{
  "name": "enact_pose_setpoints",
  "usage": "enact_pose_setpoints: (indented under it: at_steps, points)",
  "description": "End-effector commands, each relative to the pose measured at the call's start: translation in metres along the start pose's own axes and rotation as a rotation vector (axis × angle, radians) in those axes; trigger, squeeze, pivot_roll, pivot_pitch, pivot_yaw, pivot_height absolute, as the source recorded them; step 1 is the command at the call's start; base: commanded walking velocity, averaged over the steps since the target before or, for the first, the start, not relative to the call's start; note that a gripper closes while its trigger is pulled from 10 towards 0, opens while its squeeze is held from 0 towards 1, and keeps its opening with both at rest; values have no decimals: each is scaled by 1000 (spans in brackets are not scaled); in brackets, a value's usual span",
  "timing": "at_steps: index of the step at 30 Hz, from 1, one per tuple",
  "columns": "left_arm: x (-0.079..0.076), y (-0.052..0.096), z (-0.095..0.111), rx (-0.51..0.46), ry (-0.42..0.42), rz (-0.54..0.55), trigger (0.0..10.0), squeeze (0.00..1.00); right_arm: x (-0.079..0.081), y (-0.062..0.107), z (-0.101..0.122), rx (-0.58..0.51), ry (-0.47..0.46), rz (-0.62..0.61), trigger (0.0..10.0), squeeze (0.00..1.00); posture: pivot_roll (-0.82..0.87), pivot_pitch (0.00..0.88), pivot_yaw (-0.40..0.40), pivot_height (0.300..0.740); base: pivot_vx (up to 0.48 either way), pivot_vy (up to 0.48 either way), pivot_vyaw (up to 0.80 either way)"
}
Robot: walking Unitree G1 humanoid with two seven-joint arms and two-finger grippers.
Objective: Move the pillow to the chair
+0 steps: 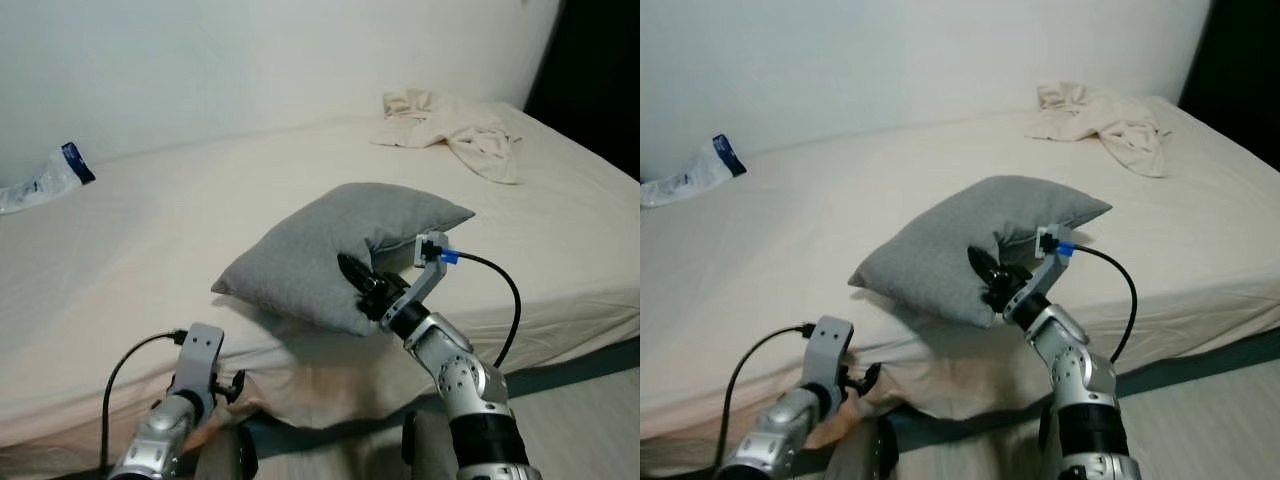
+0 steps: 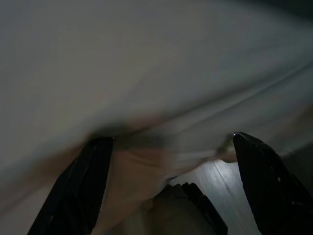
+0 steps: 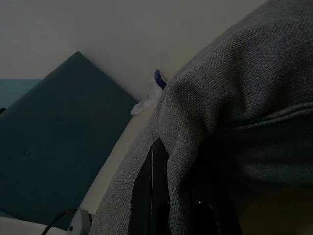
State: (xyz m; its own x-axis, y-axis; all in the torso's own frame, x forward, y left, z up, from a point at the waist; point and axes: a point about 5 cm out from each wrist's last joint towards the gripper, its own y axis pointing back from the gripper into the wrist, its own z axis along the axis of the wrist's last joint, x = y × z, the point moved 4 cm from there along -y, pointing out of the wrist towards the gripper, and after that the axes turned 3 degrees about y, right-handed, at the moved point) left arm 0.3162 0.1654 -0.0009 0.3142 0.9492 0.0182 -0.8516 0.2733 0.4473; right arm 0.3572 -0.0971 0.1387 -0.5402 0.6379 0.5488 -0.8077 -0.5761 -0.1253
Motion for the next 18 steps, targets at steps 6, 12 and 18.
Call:
enact_pose_setpoints:
  at_steps: [6, 12, 18]
  points:
    - [-22, 9, 71, -123, -356, -313, 10000, 0, 15, -5, 14, -55, 3, 73, 0, 0, -86, 40, 71, 622, 0, 0, 0]
    - [-49, 34, 74, -117, -366, -580, 10000, 0, 16, -3, 17, -68, -2, 78, 0, 0, -87, 43, 72, 650, 0, 0, 0]
    - [-50, 39, 91, -194, -284, -600, 10000, 0, 13, -2, 19, -70, 3, 69, 0, 0, -88, 45, 72, 669, 0, 0, 0]
